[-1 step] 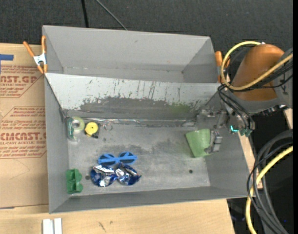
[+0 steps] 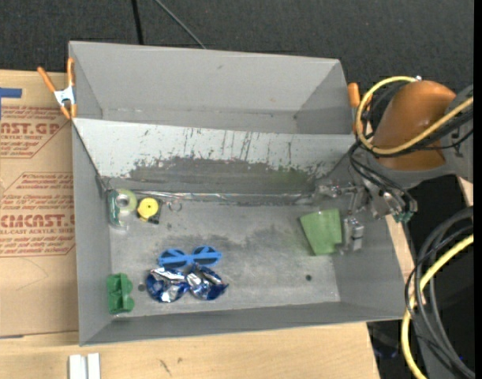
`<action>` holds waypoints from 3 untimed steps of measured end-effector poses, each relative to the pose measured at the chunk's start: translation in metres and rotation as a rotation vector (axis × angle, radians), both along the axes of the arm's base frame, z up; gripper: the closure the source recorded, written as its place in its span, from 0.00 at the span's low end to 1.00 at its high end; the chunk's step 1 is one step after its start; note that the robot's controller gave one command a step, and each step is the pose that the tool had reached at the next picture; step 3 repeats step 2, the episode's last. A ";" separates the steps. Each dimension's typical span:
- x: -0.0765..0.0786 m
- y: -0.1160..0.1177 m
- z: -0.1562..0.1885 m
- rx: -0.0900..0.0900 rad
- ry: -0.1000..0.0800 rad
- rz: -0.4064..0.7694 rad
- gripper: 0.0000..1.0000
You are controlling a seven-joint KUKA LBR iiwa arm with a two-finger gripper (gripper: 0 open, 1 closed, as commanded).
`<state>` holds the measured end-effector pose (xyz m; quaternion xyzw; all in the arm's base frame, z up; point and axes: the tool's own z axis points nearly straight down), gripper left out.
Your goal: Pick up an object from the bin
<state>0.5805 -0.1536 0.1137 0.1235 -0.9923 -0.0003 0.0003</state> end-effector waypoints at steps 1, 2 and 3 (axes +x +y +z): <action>0.003 0.000 0.004 -0.001 -0.009 0.000 1.00; -0.001 0.004 0.094 -0.003 -0.011 -0.027 1.00; -0.001 0.004 0.094 -0.003 -0.011 -0.027 1.00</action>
Offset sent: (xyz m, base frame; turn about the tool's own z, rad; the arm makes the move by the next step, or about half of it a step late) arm 0.0000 0.0000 0.0000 0.0000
